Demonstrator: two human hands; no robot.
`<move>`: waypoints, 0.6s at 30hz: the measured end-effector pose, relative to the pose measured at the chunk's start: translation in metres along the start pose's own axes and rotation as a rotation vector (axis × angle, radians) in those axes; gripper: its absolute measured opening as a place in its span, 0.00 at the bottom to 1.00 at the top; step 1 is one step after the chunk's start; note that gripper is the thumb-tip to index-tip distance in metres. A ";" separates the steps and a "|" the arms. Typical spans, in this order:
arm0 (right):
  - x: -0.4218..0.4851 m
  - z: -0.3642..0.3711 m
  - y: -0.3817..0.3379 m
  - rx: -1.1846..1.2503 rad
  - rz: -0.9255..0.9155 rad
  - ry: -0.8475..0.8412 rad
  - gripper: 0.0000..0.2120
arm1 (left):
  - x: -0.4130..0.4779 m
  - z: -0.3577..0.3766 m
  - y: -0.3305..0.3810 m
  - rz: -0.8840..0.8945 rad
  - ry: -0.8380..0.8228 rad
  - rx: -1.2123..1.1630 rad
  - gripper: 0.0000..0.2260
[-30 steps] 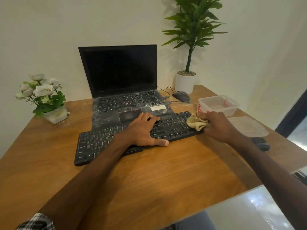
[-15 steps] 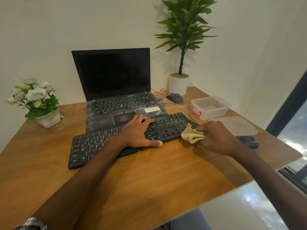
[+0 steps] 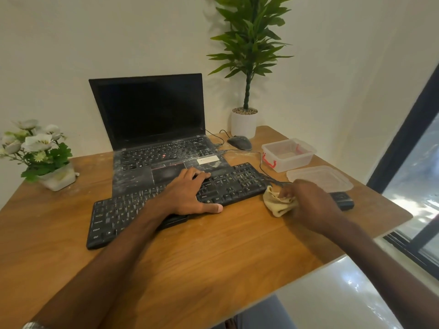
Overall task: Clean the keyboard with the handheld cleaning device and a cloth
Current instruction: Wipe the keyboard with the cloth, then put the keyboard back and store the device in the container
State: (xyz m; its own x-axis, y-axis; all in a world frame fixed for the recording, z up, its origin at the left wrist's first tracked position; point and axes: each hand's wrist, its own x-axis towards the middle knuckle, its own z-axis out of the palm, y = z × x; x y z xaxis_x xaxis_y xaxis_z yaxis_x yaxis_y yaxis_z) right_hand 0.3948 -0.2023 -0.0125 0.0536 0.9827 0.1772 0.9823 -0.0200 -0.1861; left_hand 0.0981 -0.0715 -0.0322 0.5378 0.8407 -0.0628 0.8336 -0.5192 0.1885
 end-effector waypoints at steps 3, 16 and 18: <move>-0.004 -0.008 0.001 -0.008 -0.021 -0.136 0.23 | -0.001 0.000 0.002 -0.005 -0.003 0.000 0.57; 0.065 0.001 -0.046 0.206 0.070 -0.041 0.13 | -0.079 -0.013 -0.024 -0.666 0.347 -0.008 0.43; 0.079 0.004 -0.051 0.167 0.102 -0.102 0.16 | -0.103 -0.015 -0.040 -0.850 0.311 0.029 0.41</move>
State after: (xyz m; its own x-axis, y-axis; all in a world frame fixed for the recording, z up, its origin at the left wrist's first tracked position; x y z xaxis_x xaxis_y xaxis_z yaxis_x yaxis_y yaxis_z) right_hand 0.3479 -0.1228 0.0071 0.1241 0.9909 0.0522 0.9289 -0.0975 -0.3573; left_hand 0.0075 -0.1355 -0.0180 -0.3156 0.9437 0.0993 0.9393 0.2958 0.1741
